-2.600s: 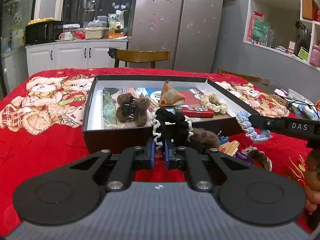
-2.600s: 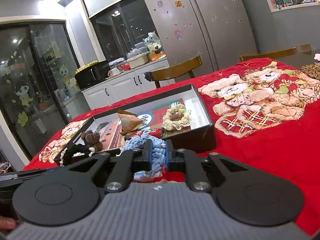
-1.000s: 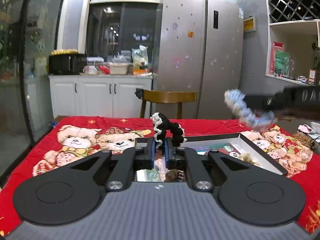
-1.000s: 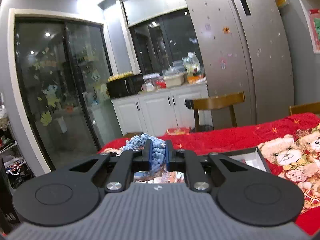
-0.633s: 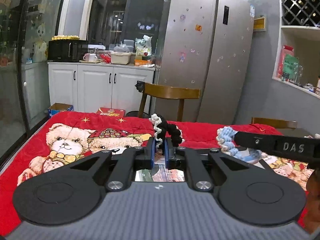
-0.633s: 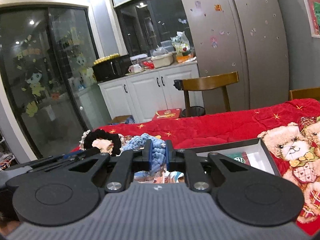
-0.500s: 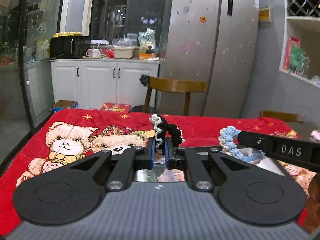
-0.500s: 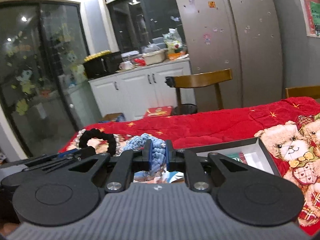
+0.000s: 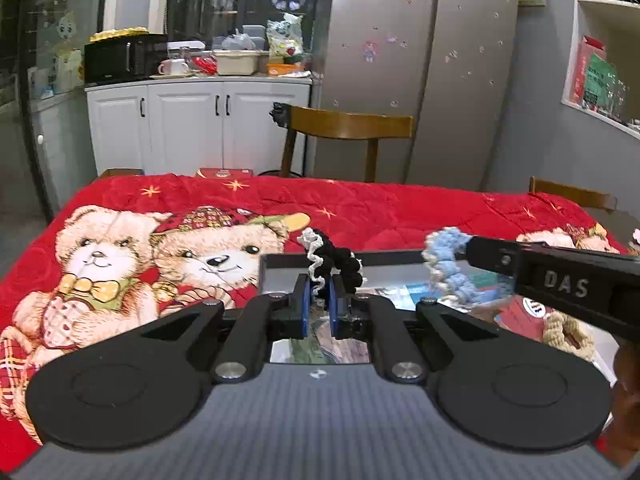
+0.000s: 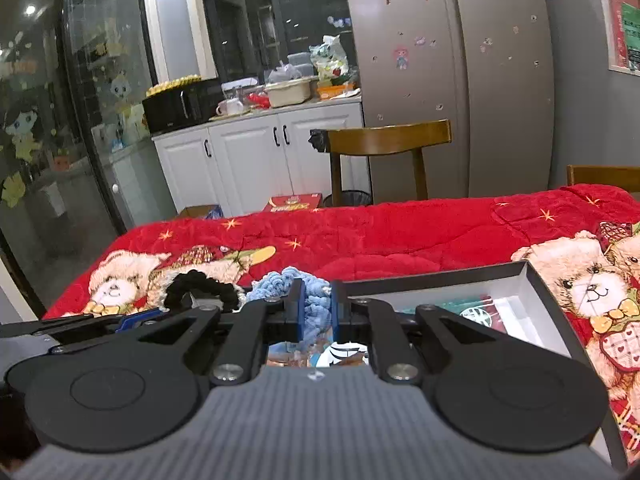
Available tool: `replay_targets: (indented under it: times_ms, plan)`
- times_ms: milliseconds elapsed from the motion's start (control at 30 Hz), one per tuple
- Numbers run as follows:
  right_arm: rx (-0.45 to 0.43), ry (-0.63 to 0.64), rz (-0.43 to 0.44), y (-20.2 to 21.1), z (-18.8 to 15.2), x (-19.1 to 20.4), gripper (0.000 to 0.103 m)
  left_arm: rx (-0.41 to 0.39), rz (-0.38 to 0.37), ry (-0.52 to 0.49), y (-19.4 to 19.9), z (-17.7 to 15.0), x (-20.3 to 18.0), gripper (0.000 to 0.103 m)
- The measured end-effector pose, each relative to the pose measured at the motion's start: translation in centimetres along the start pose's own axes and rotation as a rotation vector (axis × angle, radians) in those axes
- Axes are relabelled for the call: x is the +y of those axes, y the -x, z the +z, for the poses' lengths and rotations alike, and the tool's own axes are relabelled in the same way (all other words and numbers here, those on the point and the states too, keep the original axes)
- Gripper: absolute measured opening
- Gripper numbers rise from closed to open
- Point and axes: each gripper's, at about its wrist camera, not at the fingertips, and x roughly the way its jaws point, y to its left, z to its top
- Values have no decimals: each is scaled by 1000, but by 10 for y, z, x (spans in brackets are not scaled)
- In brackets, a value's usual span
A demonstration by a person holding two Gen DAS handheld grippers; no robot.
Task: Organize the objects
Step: 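Carry both scrunchies over the black box and open both tools to drop them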
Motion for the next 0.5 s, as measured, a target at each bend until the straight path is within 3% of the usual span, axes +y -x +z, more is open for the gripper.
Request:
replay_targets:
  times_ms: [500]
  plan:
    - [22,-12,38,-10,-3,-2,15,24,11,-22,-9,-6,-3,12]
